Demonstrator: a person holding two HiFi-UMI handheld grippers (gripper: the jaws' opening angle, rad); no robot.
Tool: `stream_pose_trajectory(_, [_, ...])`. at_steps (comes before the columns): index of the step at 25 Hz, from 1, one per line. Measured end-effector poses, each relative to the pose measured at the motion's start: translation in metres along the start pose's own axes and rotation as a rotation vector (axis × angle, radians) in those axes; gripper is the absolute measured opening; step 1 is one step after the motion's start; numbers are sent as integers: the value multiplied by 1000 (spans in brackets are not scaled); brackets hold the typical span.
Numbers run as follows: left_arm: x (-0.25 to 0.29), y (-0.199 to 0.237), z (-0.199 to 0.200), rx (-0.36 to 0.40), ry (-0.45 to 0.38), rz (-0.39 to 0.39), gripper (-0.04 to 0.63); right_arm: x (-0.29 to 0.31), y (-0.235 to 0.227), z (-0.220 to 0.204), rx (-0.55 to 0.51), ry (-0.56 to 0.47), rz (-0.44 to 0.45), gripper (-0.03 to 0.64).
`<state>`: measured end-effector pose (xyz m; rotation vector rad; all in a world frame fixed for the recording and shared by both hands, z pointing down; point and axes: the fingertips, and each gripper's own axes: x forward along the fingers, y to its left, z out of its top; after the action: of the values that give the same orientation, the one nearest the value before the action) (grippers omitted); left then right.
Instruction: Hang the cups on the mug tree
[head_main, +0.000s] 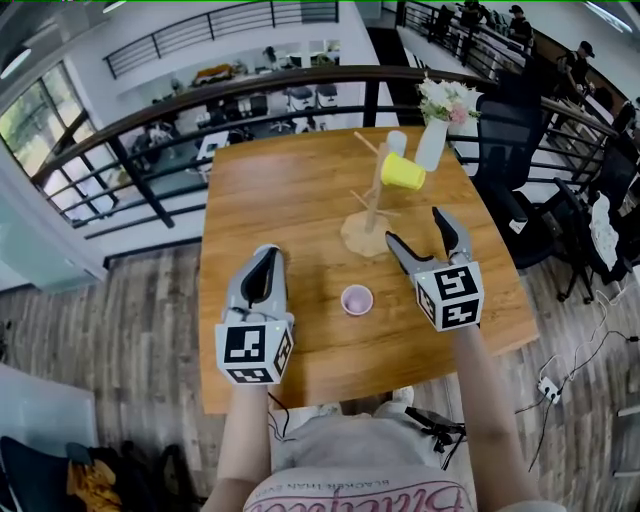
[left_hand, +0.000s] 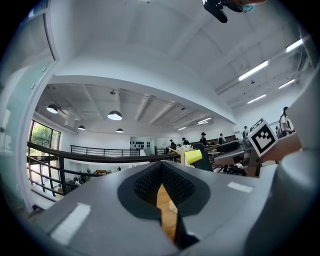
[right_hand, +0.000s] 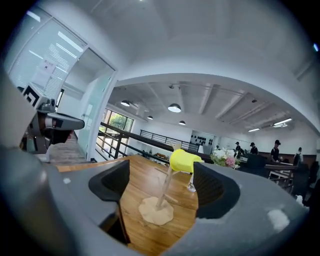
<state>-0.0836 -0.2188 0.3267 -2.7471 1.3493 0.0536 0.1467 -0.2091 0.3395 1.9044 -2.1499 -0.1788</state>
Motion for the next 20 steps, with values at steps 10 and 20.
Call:
stream_pose_trajectory(10, [-17,6,-18,-17,25,-6,14,-15,54,-57,86,84,59,387])
stream_pose_trajectory(20, [-28,8,-34,-38,50,10,14,-29,96,-111,143,177,127,382])
